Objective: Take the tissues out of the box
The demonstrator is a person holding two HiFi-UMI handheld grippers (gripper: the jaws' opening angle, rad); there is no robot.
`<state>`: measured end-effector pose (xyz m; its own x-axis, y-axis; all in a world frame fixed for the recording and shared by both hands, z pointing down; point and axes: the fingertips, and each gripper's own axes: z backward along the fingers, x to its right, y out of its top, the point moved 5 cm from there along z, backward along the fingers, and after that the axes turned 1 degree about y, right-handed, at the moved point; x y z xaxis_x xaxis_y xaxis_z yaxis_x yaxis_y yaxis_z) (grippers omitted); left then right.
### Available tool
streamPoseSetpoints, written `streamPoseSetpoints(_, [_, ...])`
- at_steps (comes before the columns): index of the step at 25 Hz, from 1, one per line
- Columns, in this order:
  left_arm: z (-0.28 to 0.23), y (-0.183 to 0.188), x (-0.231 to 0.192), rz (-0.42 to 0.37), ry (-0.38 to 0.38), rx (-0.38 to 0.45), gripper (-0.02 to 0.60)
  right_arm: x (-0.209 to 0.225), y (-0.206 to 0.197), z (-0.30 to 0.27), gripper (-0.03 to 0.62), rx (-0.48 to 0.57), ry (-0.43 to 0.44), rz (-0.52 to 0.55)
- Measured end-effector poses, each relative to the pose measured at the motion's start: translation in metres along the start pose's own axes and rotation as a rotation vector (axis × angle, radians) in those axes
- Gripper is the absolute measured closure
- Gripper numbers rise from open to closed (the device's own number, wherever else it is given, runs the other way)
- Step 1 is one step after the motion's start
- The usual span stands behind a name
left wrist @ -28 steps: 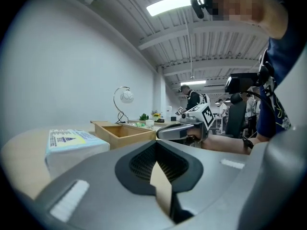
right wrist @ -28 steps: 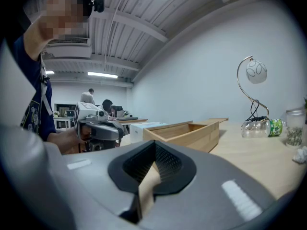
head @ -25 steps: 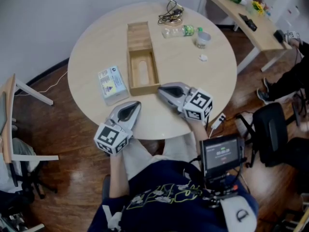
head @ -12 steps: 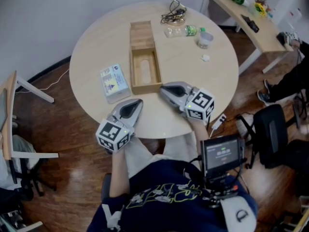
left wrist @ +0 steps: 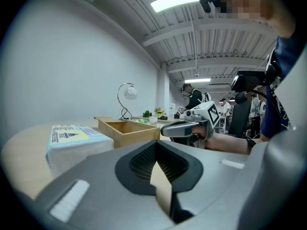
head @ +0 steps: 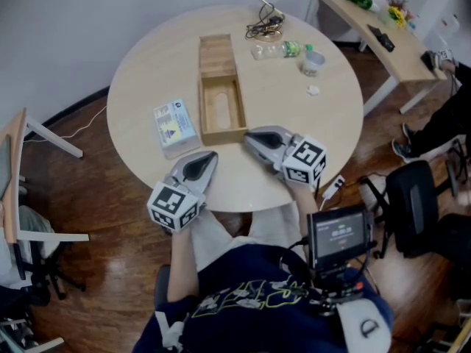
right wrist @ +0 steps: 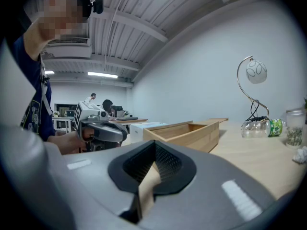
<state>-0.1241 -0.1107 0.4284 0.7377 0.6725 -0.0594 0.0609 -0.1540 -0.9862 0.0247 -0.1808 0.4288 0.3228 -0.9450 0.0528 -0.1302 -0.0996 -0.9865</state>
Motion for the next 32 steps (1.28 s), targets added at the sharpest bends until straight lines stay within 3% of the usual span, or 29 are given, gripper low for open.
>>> streamPoseSetpoints(32, [0.0005,-0.0025,-0.0002,-0.004,0.003,0.003,0.58,0.0001,-0.0023,0.0003,0.597,-0.003,-0.002,0.0])
